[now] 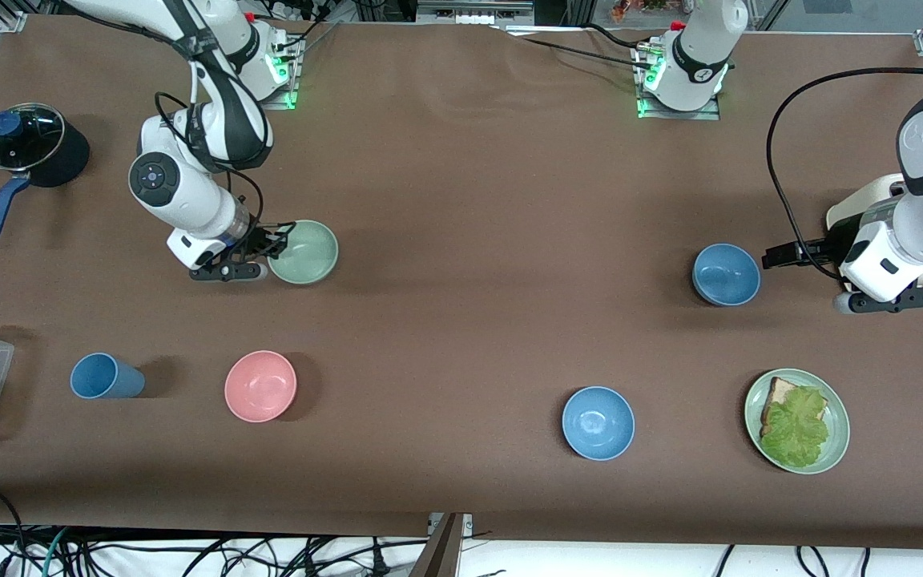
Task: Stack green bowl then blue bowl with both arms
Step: 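Grasp the green bowl with the right gripper and carry it toward the table middle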
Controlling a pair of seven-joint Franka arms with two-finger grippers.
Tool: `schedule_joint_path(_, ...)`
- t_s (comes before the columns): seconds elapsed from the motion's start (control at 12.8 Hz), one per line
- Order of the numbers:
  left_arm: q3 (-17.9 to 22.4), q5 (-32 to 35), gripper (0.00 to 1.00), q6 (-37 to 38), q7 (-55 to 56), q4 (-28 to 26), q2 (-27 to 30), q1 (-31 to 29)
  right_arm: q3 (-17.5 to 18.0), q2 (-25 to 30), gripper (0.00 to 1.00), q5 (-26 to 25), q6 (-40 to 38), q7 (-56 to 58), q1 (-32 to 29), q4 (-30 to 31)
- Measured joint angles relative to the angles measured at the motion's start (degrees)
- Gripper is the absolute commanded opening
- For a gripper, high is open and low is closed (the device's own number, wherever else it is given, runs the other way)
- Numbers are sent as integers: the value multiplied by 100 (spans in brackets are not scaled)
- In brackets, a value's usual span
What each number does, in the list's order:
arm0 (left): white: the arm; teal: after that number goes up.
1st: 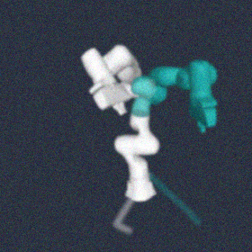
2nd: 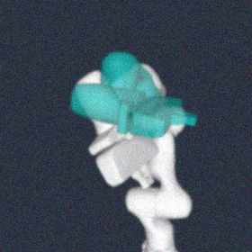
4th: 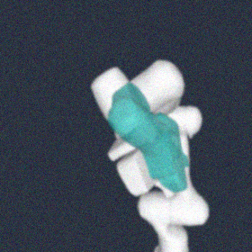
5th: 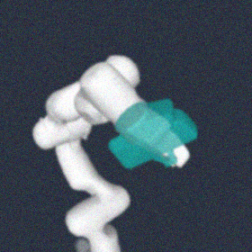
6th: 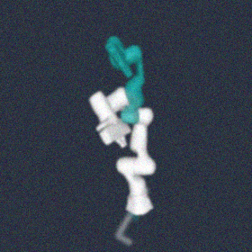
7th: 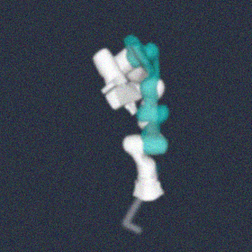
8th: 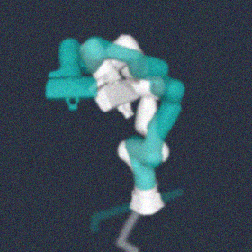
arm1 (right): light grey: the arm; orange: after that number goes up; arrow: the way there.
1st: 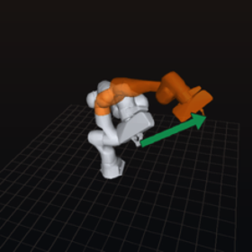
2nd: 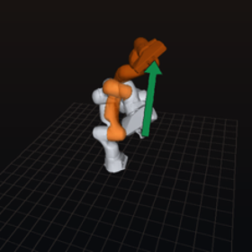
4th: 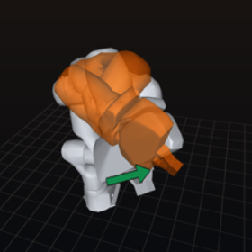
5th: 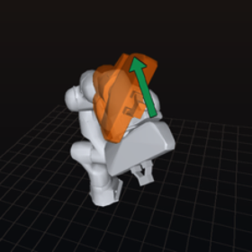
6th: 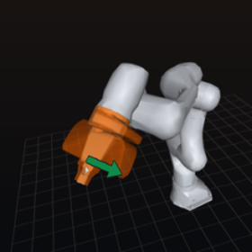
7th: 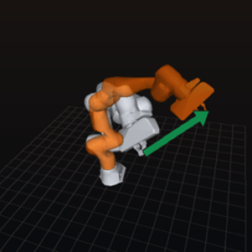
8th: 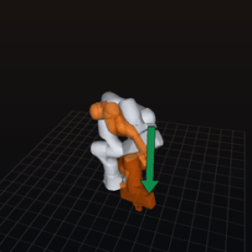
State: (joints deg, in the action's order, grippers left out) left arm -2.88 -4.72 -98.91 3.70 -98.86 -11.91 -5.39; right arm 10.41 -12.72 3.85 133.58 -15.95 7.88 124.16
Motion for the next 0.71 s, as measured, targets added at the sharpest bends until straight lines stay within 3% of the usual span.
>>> schedule_joint_path(0.16,6,2,100,-64,-211,-83,-27,-4,73,-337,0,16,-209,-1173,610,-760)
schedule_joint_path(0.39,138,6,100,-706,-825,-583,-98,-57,93,-1375,0,14,-189,-3027,1712,-1922)
schedule_joint_path(0.63,283,5,100,-1327,-1284,-1145,-148,-236,79,-2228,0,4,241,-3860,2253,-2584)
schedule_joint_path(0.71,290,4,100,-1511,-1353,-1328,-149,-288,69,-2383,18,4,427,-4007,2324,-2625)
